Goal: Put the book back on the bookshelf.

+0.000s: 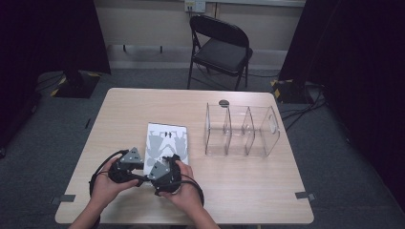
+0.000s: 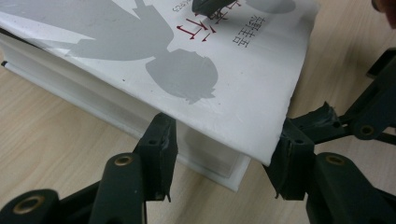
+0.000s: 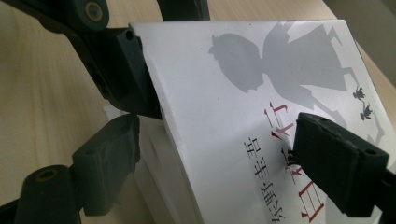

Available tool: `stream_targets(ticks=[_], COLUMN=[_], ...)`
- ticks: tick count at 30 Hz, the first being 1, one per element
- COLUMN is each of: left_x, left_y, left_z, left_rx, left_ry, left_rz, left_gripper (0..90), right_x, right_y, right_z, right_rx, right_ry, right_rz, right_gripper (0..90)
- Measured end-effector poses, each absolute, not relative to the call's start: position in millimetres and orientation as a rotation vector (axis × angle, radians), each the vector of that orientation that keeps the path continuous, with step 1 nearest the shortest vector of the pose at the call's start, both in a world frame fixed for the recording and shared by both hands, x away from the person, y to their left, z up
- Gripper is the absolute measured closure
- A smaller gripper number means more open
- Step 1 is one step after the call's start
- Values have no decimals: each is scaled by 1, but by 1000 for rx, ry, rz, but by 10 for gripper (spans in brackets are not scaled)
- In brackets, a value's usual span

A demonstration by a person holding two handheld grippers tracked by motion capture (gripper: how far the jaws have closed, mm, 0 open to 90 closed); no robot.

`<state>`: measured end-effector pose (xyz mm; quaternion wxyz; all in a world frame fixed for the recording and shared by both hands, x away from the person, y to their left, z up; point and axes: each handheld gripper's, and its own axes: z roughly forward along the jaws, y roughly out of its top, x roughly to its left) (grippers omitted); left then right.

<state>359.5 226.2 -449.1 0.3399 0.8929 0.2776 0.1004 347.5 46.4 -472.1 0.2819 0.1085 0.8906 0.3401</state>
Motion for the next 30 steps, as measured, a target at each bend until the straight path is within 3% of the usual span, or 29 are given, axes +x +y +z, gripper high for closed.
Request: stream_targets(ticks=[30], left_x=[364], left_y=[220], left_z=[-450], left_rx=[2335], left_ry=[715], left_rz=[228], left_gripper=[483], right_x=[349], right_y=[41], right_z=[-470], right_rx=[185], right_ry=[2354], right_rz=[779], right_gripper=[305])
